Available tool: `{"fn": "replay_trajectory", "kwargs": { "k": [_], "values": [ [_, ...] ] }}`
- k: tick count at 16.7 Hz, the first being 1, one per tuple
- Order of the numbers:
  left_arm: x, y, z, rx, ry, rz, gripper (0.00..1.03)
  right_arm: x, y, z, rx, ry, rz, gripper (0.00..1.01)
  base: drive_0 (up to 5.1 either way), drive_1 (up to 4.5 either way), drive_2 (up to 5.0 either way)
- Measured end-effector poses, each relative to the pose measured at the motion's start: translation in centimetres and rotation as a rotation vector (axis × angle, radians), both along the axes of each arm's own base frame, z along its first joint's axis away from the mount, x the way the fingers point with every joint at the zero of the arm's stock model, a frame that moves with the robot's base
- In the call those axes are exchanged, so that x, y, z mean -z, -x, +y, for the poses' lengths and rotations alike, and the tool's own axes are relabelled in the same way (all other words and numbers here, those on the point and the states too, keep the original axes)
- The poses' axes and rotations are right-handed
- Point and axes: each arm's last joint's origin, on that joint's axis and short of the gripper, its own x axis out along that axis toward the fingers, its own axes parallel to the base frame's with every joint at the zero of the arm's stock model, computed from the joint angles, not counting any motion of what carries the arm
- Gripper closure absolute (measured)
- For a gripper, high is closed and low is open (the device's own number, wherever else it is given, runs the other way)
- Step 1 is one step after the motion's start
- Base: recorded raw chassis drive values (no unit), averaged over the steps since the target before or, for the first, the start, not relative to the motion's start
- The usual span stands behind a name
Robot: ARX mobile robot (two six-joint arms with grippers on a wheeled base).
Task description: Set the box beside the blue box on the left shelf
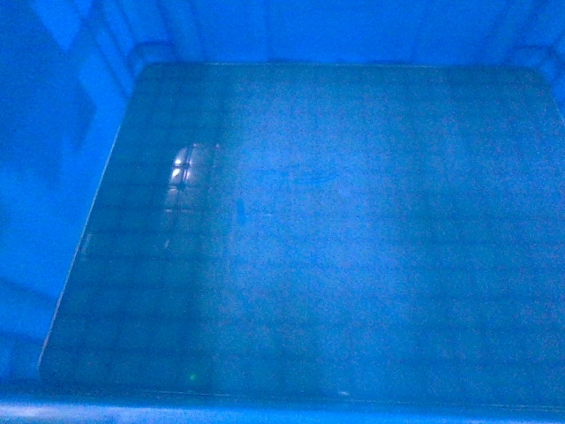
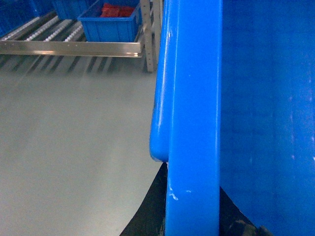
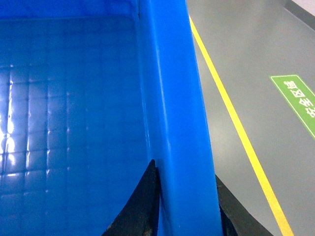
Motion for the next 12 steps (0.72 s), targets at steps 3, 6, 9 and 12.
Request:
{"fn": "replay_trajectory", "kwargs": {
  "k": [3,6,9,12],
  "values": [
    [0.0,-0.01,-0.01,0.0,0.0,0.0,0.94,0.01,0.0,0.0,0.0,0.0,0.001,0.84,0.0,4.19,-4.3],
    [0.02,0.0,-0.01,0.0,-0.001,0.001,0.94,0.0,-0.01,0.0,0.0,0.0,0.0,0.84,-0.1,4.18,-4.3],
    [0.0,-0.01,-0.01,0.0,0.0,0.0,0.94,0.0,-0.01,0.0,0.0,0.0,0.0,0.84,-0.1,4.19,-4.3],
    [0.02,0.0,-0.01,0.0,-0.001,0.001,0.94,0.01,0.0,0.0,0.0,0.0,0.001,0.84,0.0,4.21,-4.3]
  ]
}}
